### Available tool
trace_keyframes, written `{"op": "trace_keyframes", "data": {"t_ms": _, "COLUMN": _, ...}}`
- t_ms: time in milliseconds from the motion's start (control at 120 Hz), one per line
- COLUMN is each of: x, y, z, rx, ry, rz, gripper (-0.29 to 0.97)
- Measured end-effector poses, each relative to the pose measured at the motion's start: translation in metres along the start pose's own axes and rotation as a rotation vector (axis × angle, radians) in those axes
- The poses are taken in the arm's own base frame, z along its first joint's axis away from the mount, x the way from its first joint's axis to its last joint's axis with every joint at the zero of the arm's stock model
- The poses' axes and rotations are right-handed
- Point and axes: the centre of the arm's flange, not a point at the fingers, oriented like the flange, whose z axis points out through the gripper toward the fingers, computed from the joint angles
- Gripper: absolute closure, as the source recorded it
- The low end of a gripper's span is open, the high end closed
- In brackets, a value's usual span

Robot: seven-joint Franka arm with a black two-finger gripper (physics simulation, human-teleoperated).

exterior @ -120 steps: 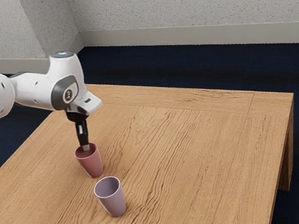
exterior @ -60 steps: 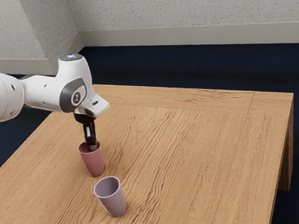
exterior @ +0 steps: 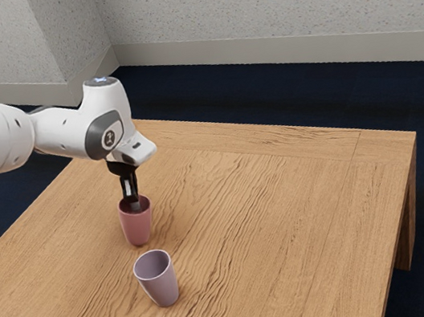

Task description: Place the left cup onto the right cup

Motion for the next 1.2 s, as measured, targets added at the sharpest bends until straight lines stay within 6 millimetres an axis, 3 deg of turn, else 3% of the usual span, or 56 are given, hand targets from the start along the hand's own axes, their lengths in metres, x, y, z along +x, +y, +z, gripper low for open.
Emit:
{"op": "trace_keyframes", "data": {"t_ms": 300, "x": 0.0, "y": 0.006, "z": -0.018, "rx": 0.013, "ry": 0.013, "rz": -0.016, "gripper": 0.78}}
{"op": "trace_keyframes", "data": {"t_ms": 617, "x": 0.006, "y": 0.03, "z": -0.064, "rx": 0.042, "ry": 0.035, "rz": -0.014, "gripper": 0.78}}
{"op": "trace_keyframes", "data": {"t_ms": 767, "x": 0.013, "y": 0.043, "z": -0.089, "rx": 0.048, "ry": 0.051, "rz": -0.009, "gripper": 0.78}}
{"op": "trace_keyframes", "data": {"t_ms": 1200, "x": 0.026, "y": 0.102, "z": -0.125, "rx": 0.035, "ry": 0.057, "rz": 0.022, "gripper": 0.79}}
